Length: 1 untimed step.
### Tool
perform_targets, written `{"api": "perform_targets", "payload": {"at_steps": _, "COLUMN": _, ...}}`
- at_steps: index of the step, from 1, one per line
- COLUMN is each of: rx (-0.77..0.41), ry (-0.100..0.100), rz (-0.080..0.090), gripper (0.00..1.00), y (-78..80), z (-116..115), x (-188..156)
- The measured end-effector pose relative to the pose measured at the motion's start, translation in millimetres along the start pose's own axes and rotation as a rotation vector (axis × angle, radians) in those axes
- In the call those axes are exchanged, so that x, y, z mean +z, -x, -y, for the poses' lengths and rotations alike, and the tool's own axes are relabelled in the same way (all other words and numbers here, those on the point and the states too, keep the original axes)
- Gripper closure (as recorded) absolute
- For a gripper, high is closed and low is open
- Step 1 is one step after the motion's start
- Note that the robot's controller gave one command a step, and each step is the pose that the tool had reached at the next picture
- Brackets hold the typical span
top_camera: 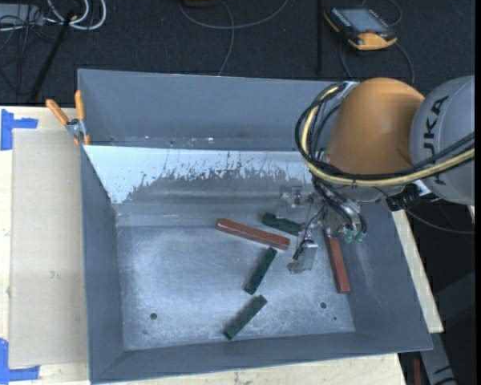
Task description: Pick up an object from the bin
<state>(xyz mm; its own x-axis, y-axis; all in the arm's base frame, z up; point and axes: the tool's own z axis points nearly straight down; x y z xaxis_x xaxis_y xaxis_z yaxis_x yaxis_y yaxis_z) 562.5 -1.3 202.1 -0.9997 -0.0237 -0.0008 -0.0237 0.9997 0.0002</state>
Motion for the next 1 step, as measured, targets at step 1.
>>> {"api": "perform_targets", "payload": {"at_steps": 1, "rx": -0.35, "ry": 0.002, "rz": -0.006, "gripper": 0.0, "y": -3.5, "z": -22.5, "x": 119.2}}
